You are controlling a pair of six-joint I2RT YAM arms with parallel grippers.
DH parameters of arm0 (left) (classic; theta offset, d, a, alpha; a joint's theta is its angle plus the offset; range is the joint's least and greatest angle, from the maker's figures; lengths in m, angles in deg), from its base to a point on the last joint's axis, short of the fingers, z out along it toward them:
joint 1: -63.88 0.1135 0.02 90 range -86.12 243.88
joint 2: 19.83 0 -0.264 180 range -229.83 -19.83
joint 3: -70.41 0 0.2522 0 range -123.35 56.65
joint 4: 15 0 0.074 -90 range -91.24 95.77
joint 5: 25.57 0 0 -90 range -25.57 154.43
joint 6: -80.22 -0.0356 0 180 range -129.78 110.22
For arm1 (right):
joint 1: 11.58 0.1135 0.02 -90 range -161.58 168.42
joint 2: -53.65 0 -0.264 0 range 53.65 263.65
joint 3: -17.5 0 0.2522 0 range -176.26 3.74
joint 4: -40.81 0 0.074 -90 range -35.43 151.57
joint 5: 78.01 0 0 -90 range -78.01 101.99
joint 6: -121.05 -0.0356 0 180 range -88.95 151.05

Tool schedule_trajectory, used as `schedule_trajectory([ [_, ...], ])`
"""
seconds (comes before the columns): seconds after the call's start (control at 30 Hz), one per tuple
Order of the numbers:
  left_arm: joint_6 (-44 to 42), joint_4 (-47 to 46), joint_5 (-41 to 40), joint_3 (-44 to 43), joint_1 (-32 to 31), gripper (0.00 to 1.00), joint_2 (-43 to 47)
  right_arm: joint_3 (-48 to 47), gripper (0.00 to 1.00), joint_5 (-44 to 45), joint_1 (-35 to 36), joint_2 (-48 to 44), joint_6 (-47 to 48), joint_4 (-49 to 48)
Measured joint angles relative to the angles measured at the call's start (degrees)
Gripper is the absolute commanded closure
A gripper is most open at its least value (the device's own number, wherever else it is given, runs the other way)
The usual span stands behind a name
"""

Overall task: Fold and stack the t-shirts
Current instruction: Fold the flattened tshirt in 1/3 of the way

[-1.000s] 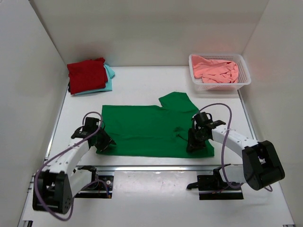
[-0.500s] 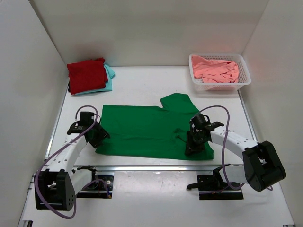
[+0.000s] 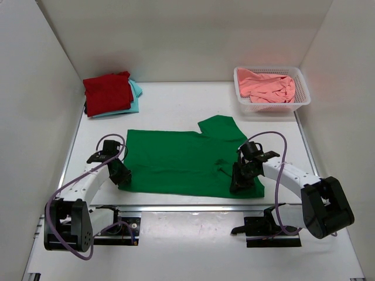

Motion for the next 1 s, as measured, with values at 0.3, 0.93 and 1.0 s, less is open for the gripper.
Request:
schedule_trajectory([
  [0.3,-0.02,-0.07,-1.62,1.18,-2.25,0.75,-1.07,0.00,0.77,-0.57,-2.10,-0.57,1.70,0.20],
  [0.93,0.74,8.02,-2.12,1.62,-2.75,1.00,7.91,0.09,0.77,-0.85,-2.95,-0.15,4.07,0.46],
  [1.0,1.62,9.51,-2.21,1.66,-3.67,1.00,9.44,0.07,0.77,-1.03,-2.95,0.00,4.26,0.46],
])
